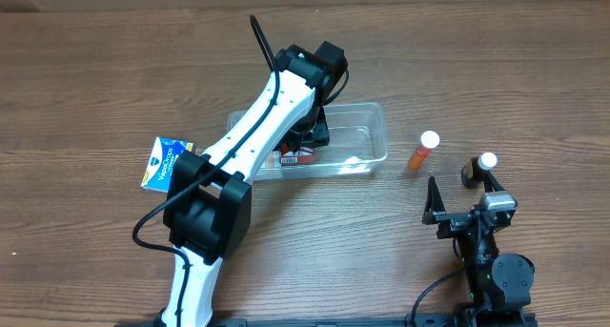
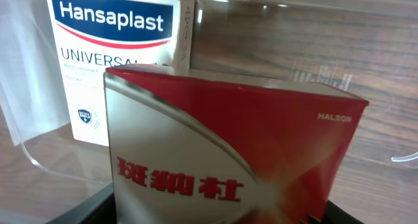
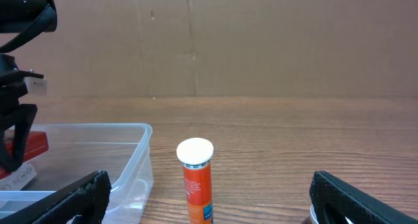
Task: Pack container
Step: 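Place the red box with left gripper beside the Hansaplast box, then move left gripper to the blue VapoDrops box and grasp it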
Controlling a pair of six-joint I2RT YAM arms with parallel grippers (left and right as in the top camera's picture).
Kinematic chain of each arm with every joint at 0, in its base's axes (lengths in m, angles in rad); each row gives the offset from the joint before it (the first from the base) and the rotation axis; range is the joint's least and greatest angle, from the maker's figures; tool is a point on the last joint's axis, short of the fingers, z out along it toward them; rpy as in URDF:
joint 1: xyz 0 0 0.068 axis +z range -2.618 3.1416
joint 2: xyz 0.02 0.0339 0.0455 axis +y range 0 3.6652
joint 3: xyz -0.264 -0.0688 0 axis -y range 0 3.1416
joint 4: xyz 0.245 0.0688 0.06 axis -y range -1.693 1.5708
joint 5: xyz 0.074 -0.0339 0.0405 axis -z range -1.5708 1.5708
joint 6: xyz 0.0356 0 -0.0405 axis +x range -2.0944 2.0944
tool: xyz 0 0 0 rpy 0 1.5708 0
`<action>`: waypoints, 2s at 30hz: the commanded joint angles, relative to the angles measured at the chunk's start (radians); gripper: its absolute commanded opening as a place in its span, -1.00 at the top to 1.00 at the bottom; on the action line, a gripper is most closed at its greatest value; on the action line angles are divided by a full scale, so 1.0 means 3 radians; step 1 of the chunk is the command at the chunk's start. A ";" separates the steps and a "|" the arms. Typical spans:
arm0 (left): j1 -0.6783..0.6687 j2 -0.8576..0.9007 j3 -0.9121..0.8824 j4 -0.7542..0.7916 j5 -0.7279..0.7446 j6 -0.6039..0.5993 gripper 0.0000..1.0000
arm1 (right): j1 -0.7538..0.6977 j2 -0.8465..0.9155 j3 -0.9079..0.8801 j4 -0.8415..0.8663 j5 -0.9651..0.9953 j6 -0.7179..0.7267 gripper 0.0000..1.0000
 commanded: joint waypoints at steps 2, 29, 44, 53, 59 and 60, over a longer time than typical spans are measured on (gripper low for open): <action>0.0015 -0.0088 -0.0014 0.0013 -0.0039 -0.0019 -0.79 | -0.0004 -0.0039 -0.0033 0.0023 -0.0005 -0.0014 -1.00; 0.1503 -0.2996 -0.0800 -0.0243 -0.0743 0.1582 -1.00 | -0.0004 -0.0039 -0.0033 0.0023 -0.0005 -0.0015 -1.00; 0.2811 -0.2510 -0.2976 0.1956 0.0324 0.2747 -1.00 | -0.0004 -0.0039 -0.0033 0.0023 -0.0005 -0.0014 -1.00; 0.2809 -0.1851 -0.2977 0.2473 0.0758 0.3429 -1.00 | -0.0004 -0.0039 -0.0033 0.0023 -0.0005 -0.0014 -1.00; 0.2757 -0.1534 -0.2977 0.2628 0.0853 0.3503 -1.00 | -0.0004 -0.0039 -0.0033 0.0023 -0.0005 -0.0014 -1.00; 0.2725 -0.1478 -0.2977 0.2641 0.0824 0.3512 -1.00 | -0.0004 -0.0039 -0.0033 0.0023 -0.0005 -0.0014 -1.00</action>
